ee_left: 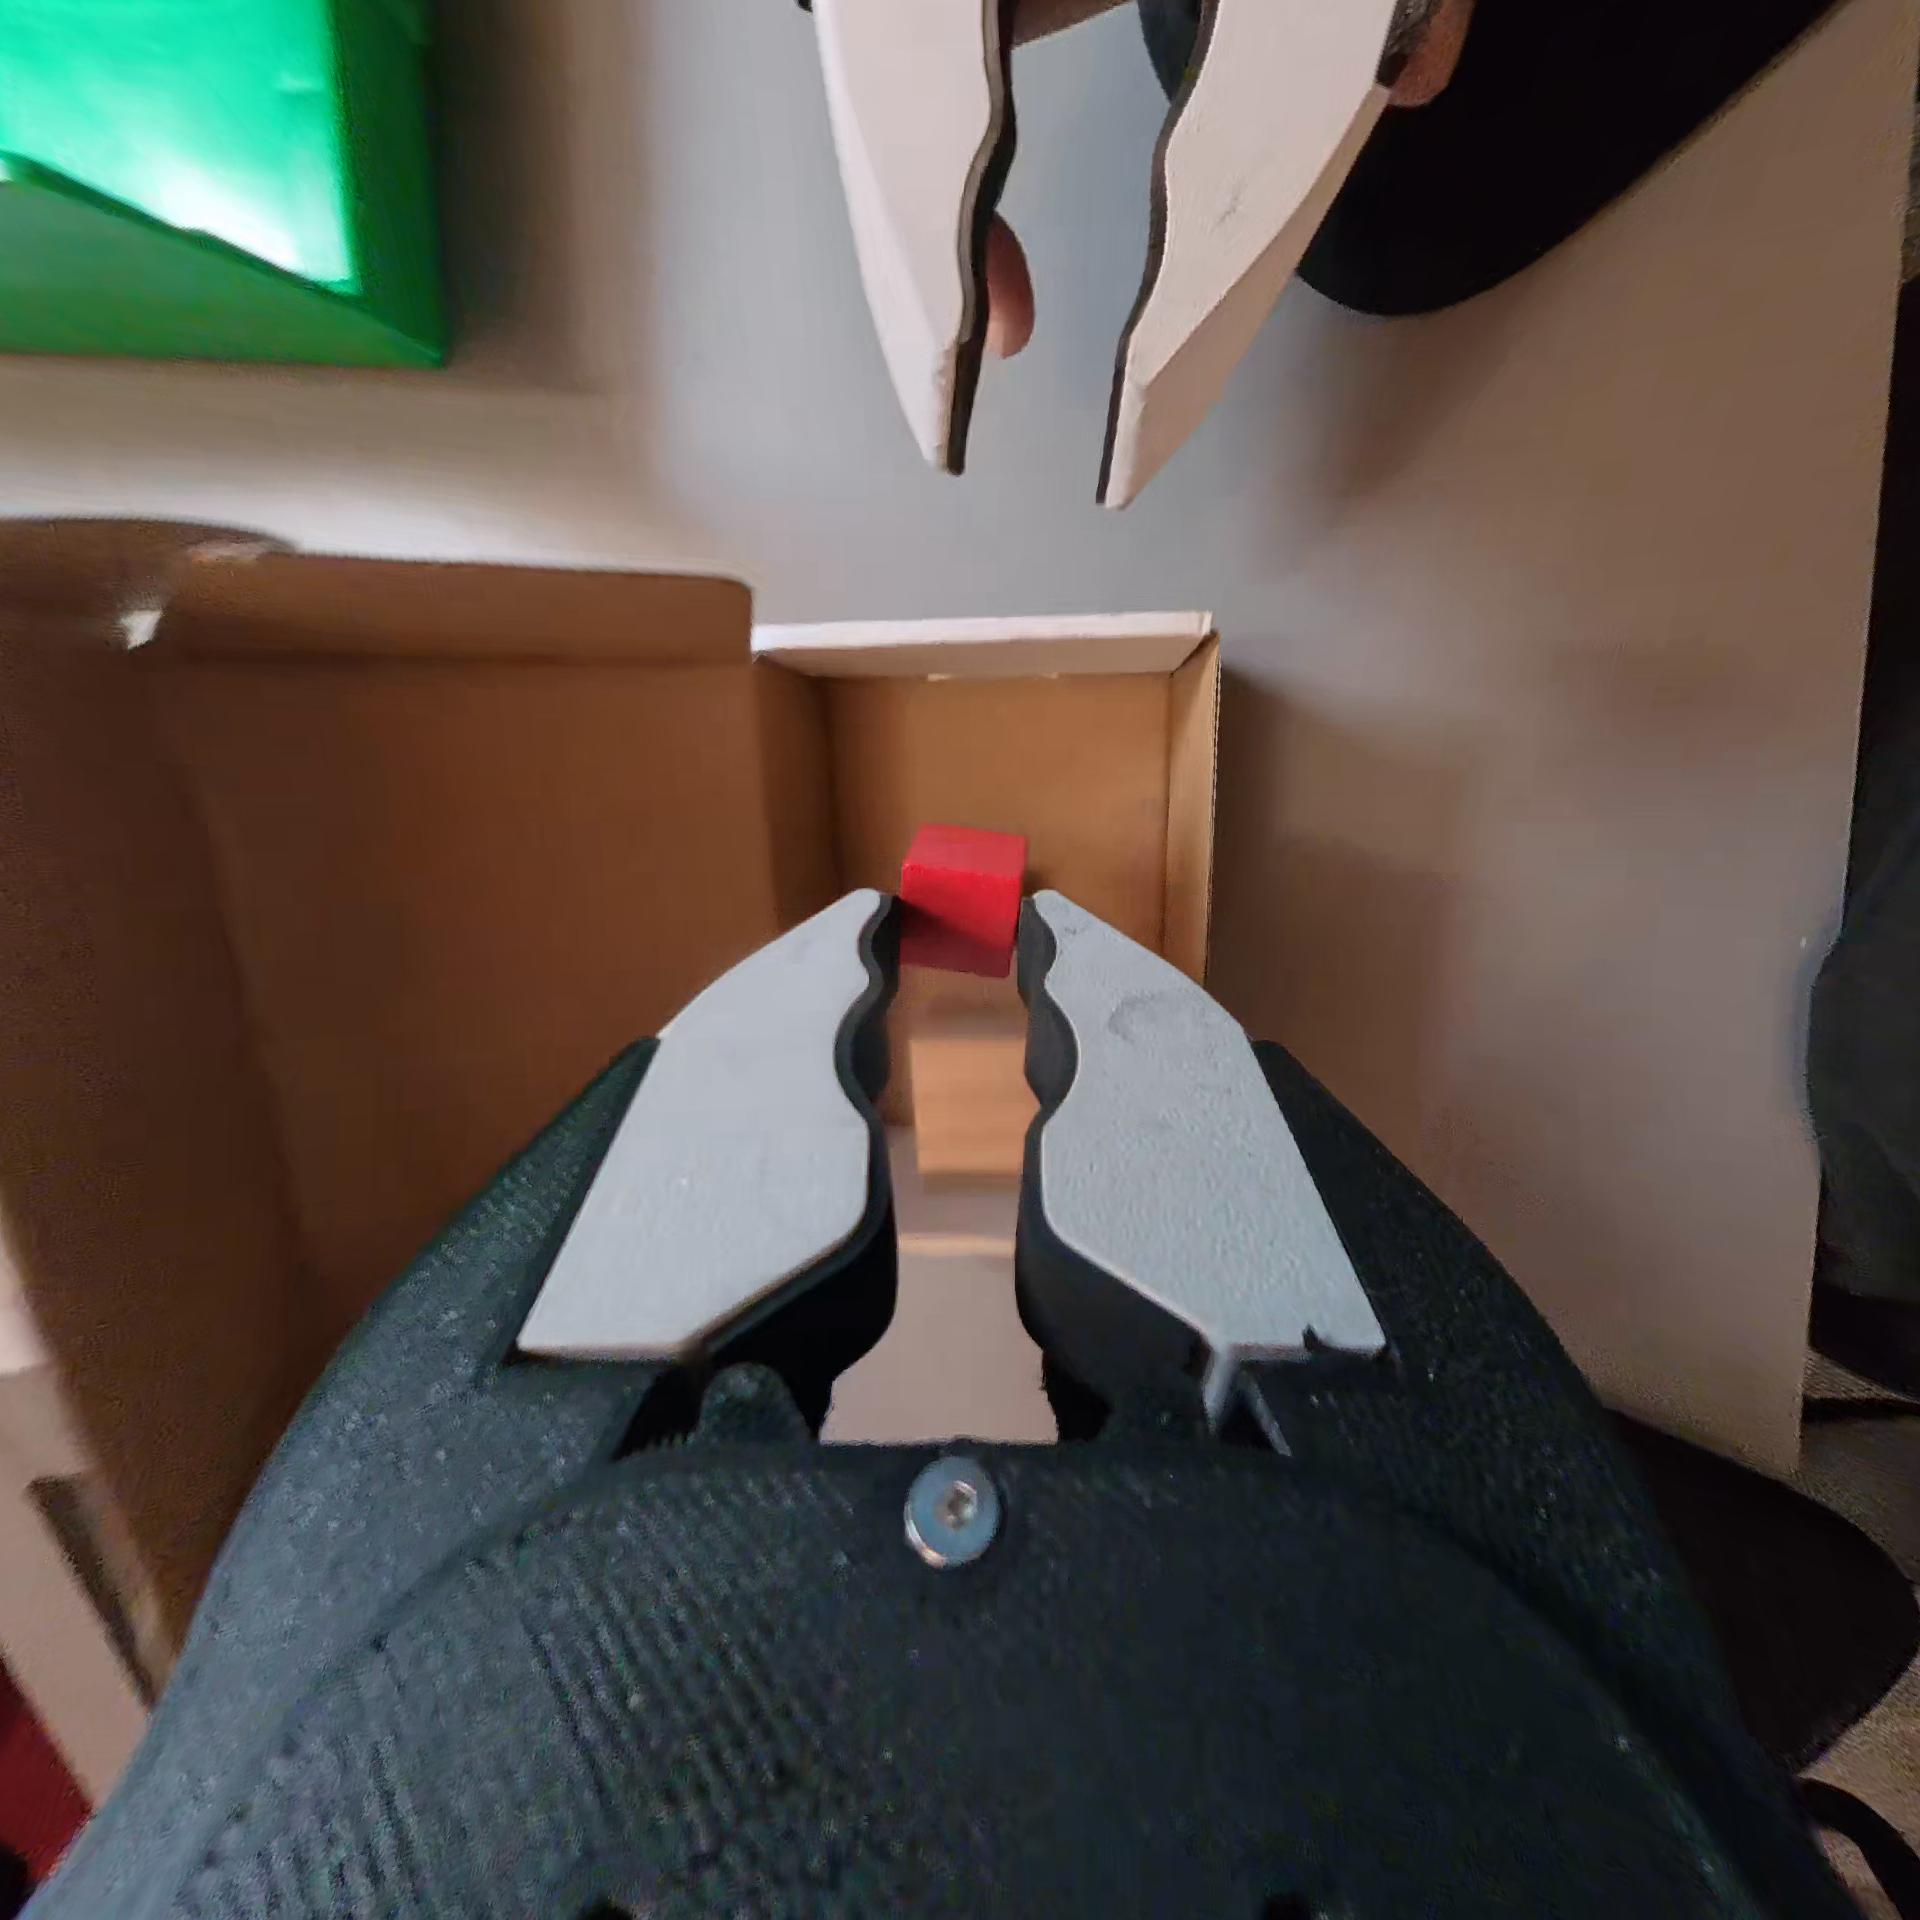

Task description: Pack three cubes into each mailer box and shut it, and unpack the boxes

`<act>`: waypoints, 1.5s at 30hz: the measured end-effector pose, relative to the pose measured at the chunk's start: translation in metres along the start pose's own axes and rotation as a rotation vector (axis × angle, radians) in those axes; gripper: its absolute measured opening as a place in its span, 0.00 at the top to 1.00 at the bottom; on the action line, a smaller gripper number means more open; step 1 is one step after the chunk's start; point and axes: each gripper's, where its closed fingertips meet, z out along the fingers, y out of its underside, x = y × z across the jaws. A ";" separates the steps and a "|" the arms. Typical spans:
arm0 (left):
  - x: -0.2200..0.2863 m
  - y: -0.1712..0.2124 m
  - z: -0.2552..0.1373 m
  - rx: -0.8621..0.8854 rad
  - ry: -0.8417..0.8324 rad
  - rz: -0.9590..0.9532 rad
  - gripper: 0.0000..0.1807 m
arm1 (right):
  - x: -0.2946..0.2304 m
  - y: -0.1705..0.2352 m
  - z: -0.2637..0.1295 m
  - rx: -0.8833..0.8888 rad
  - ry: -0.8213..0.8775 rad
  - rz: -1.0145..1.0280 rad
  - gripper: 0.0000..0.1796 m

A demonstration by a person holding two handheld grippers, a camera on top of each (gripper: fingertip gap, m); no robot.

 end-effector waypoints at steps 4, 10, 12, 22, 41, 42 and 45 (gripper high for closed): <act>0.001 -0.003 0.040 -0.032 0.058 -0.016 0.88 | 0.001 -0.005 -0.004 0.023 0.006 0.001 0.86; 0.001 0.007 0.081 -0.109 0.069 -0.040 0.88 | 0.004 -0.005 -0.006 0.027 0.018 0.002 0.86; 0.000 0.010 0.088 -0.126 0.056 -0.035 0.88 | 0.005 -0.004 -0.006 0.027 0.019 0.004 0.86; -0.003 -0.006 0.054 0.052 -0.032 -0.064 0.83 | 0.008 -0.002 -0.005 0.019 0.036 0.012 0.86; -0.067 0.093 -0.035 0.719 -0.172 -0.736 0.83 | 0.075 -0.045 0.025 -0.053 0.360 0.305 0.82; -0.064 0.089 -0.030 0.725 -0.140 -0.739 0.85 | 0.073 -0.045 0.030 -0.057 0.350 0.303 0.83; -0.056 0.081 -0.026 0.764 -0.122 -0.709 0.87 | 0.065 -0.046 0.033 -0.057 0.362 0.249 0.89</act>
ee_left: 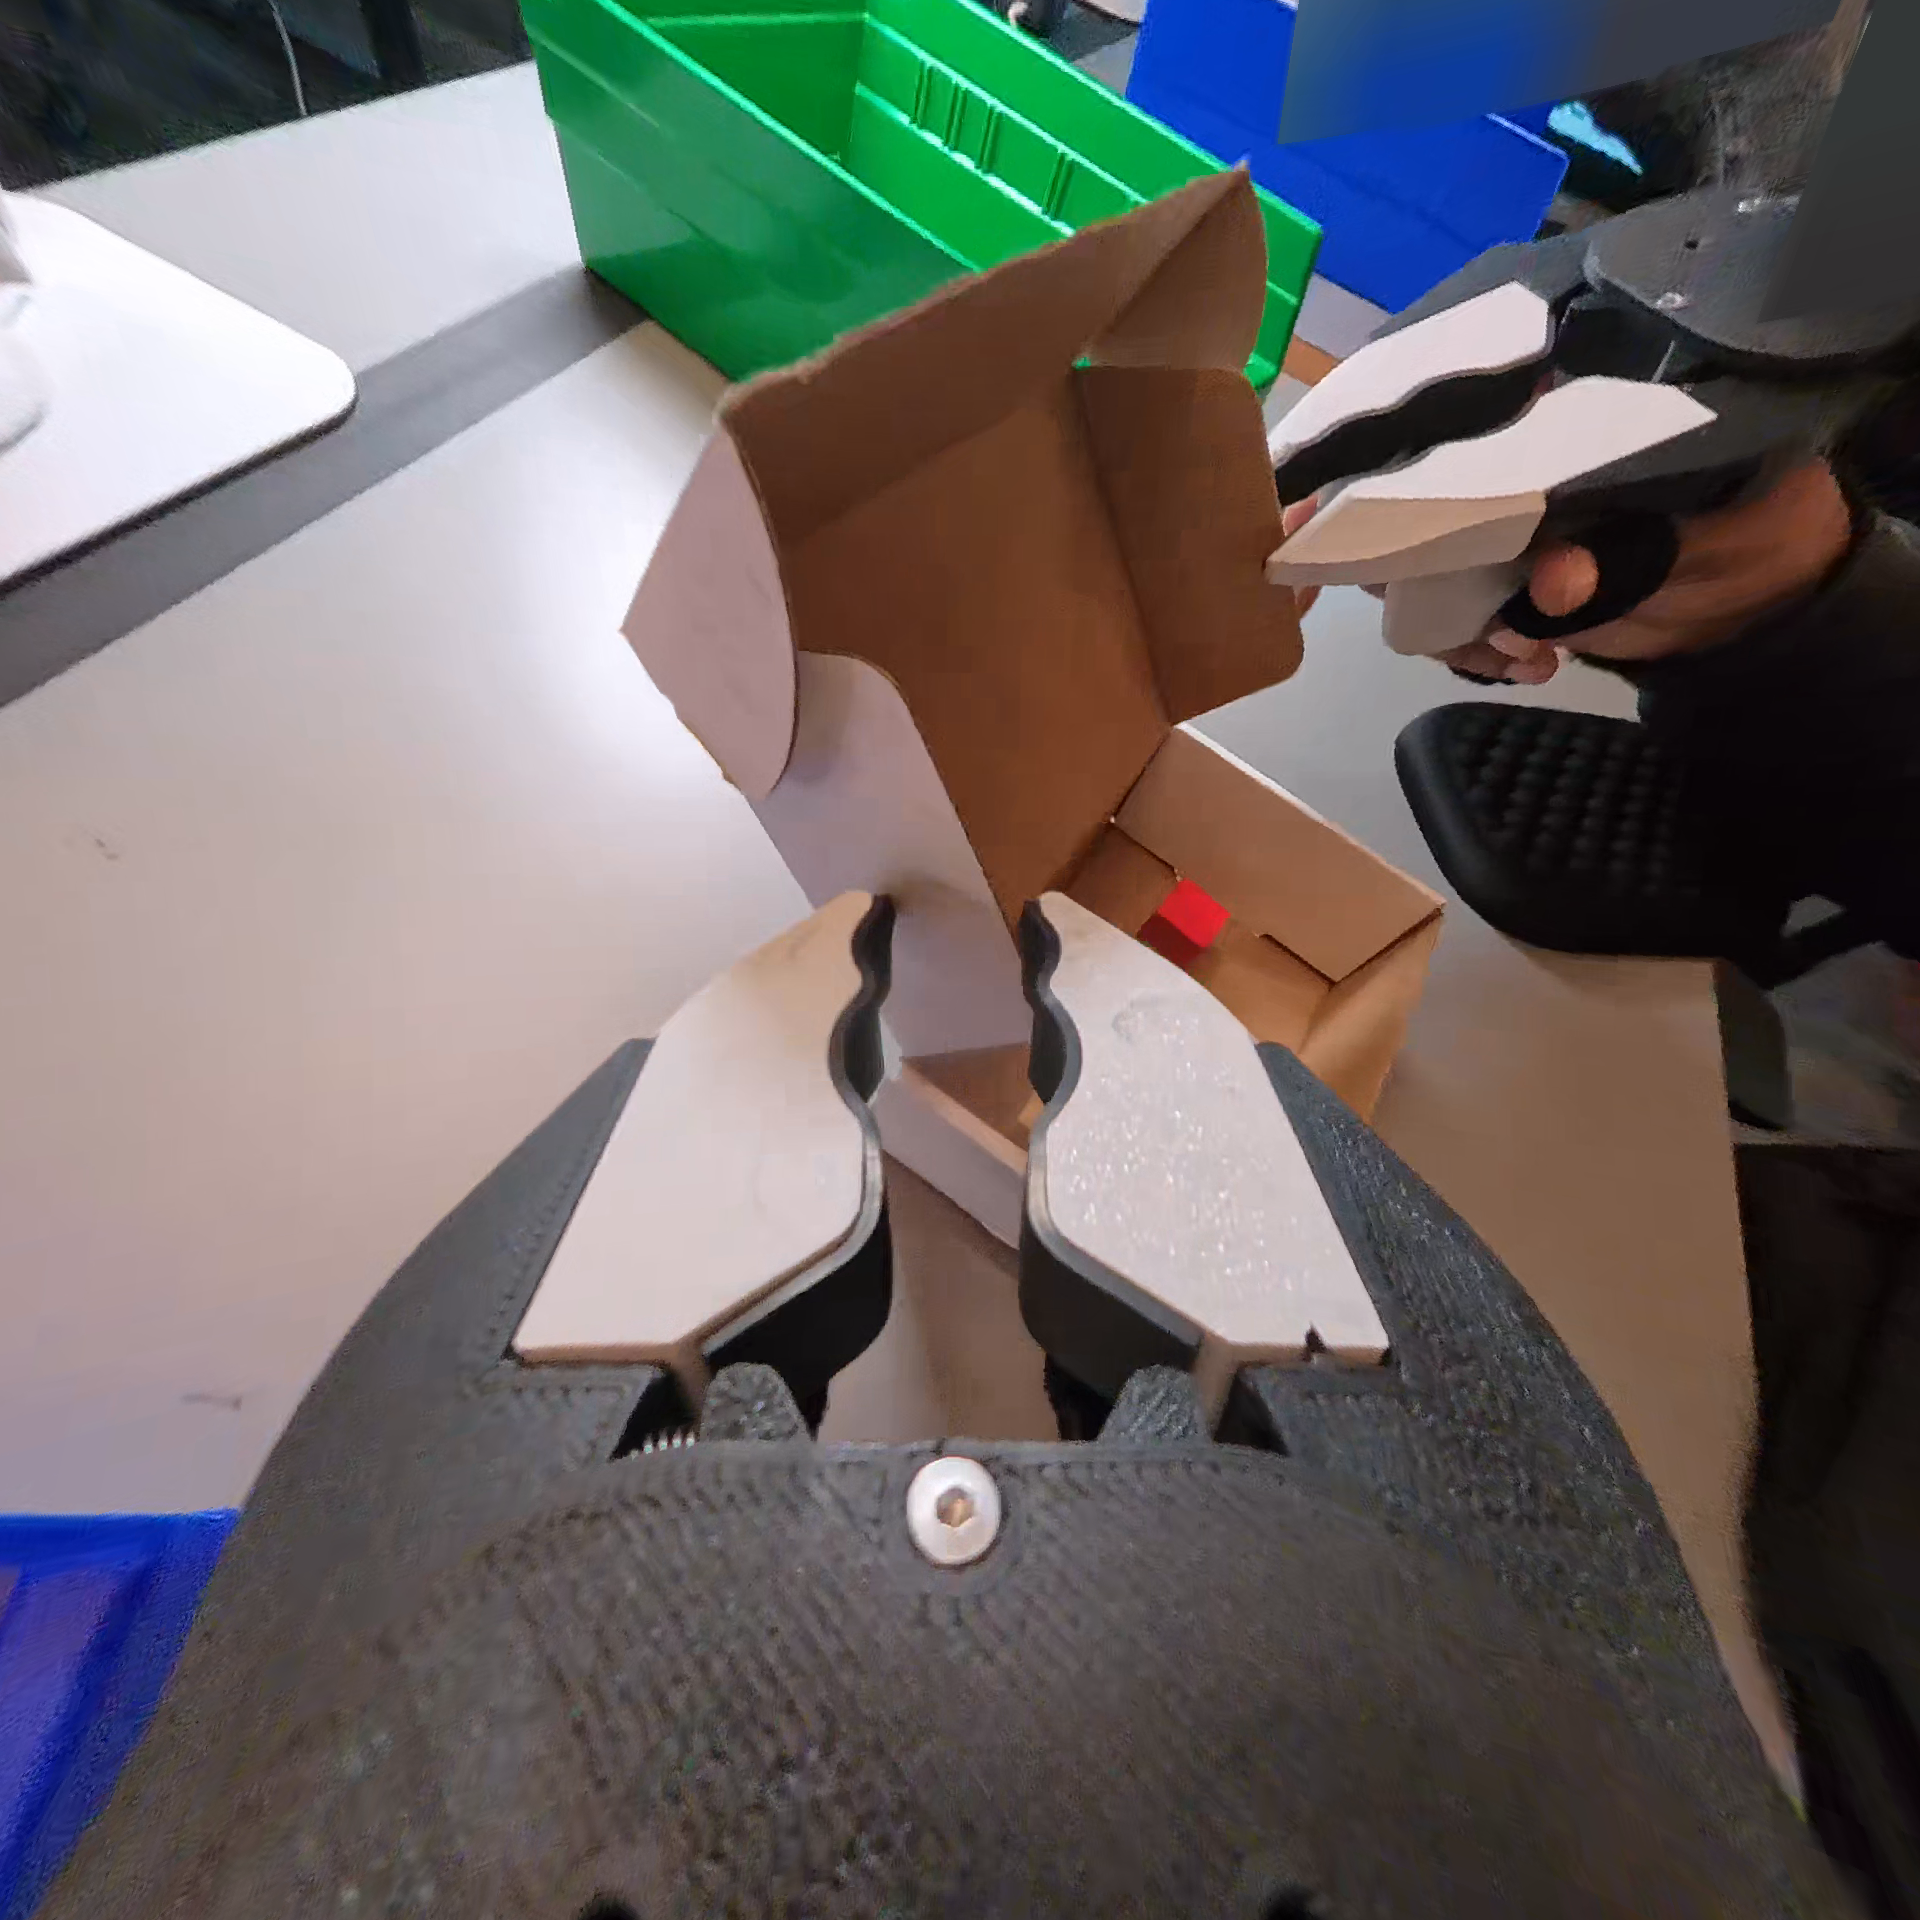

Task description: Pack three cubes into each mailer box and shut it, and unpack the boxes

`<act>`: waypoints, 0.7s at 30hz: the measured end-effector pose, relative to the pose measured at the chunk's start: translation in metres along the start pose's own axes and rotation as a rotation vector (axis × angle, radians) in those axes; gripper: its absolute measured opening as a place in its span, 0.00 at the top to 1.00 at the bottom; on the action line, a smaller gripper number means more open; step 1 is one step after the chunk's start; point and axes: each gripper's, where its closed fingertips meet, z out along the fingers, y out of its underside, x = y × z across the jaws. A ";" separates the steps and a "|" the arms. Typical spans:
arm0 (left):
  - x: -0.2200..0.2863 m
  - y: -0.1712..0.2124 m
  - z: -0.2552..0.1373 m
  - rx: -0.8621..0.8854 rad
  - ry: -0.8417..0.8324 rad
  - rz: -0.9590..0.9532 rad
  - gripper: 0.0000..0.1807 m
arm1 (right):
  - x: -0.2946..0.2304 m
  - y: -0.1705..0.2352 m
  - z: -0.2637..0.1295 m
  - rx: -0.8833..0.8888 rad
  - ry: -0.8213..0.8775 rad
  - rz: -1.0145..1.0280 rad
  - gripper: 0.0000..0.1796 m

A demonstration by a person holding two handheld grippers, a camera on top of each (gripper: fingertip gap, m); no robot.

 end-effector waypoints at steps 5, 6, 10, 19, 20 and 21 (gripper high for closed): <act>0.025 0.018 -0.012 -0.030 0.049 0.133 0.88 | -0.023 0.016 -0.016 -0.019 -0.066 -0.086 0.92; 0.032 0.025 -0.014 -0.049 0.070 0.152 0.88 | -0.029 0.022 -0.019 -0.032 -0.093 -0.078 0.91; 0.050 0.061 -0.015 -0.151 0.104 0.229 0.89 | -0.047 0.052 -0.025 -0.123 -0.157 -0.122 0.89; 0.060 0.079 -0.054 -0.143 0.099 0.330 0.82 | -0.046 0.072 -0.058 -0.185 -0.168 -0.327 0.74; 0.058 0.077 -0.059 -0.124 0.071 0.344 0.80 | -0.044 0.067 -0.062 -0.168 -0.145 -0.383 0.72; 0.056 0.073 -0.062 -0.102 0.031 0.369 0.78 | -0.044 0.062 -0.064 -0.146 -0.116 -0.440 0.70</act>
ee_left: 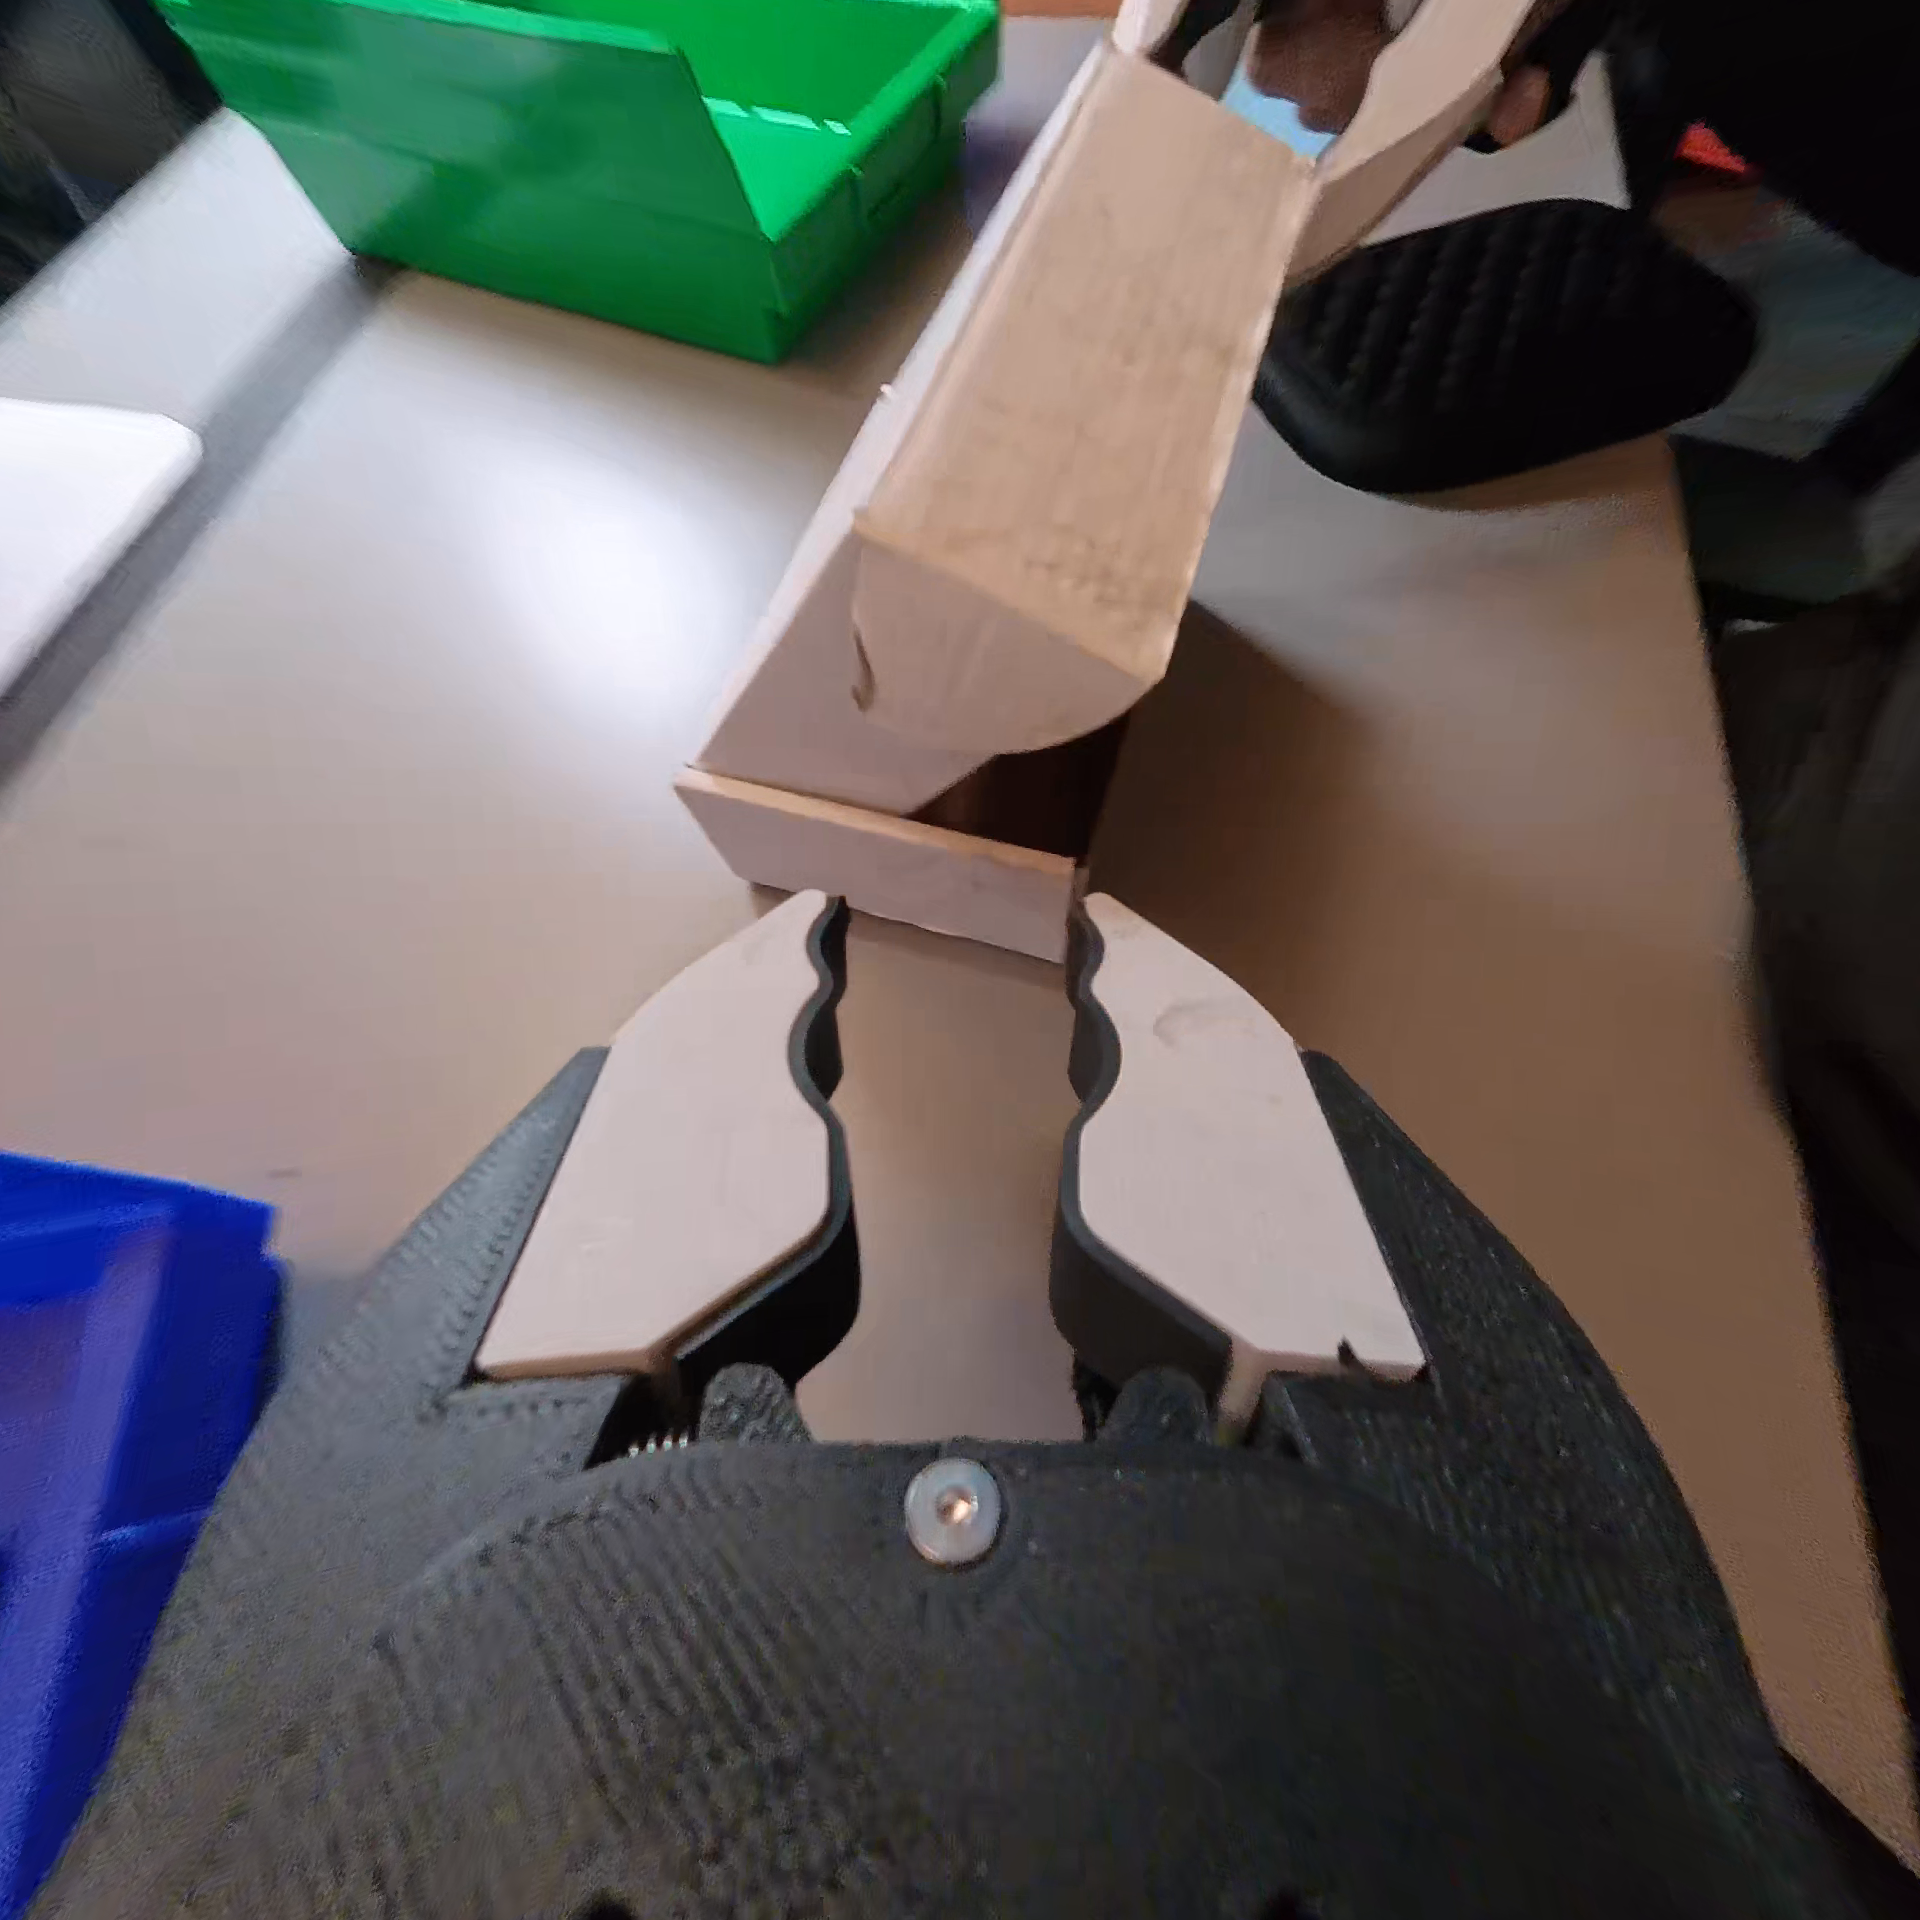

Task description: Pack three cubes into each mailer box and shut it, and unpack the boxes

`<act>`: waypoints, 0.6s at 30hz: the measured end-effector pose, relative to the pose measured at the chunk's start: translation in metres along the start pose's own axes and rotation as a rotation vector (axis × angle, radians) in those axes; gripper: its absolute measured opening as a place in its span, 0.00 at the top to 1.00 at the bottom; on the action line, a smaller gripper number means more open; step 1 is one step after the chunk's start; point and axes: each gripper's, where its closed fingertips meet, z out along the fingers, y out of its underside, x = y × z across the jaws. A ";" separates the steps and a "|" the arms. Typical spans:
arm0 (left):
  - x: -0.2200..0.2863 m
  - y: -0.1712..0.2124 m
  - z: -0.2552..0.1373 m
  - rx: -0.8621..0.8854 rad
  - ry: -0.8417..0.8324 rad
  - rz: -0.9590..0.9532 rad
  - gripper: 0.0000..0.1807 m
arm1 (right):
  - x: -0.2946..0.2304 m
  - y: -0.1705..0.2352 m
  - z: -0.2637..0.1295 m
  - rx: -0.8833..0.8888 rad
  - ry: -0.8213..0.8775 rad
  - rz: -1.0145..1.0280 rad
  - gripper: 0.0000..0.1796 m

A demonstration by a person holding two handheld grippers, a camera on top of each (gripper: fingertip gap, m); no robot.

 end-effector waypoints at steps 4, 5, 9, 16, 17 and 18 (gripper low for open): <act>-0.007 -0.024 -0.001 0.069 -0.241 0.215 0.71 | 0.007 -0.023 0.004 0.017 0.202 -0.285 0.63; -0.005 -0.031 0.000 0.081 -0.286 0.280 0.70 | 0.006 -0.028 0.008 0.017 0.243 -0.353 0.62; 0.012 -0.044 0.012 0.070 -0.326 0.431 0.70 | -0.004 -0.040 0.017 0.016 0.318 -0.557 0.64; 0.027 -0.032 0.018 -0.014 -0.250 0.385 0.79 | -0.023 -0.027 0.015 -0.038 0.138 -0.468 0.73; 0.033 -0.027 0.020 -0.034 -0.202 0.339 0.80 | -0.030 -0.022 0.015 -0.052 0.074 -0.428 0.74; 0.039 -0.024 0.021 -0.043 -0.157 0.289 0.82 | -0.036 -0.019 0.015 -0.055 0.018 -0.394 0.77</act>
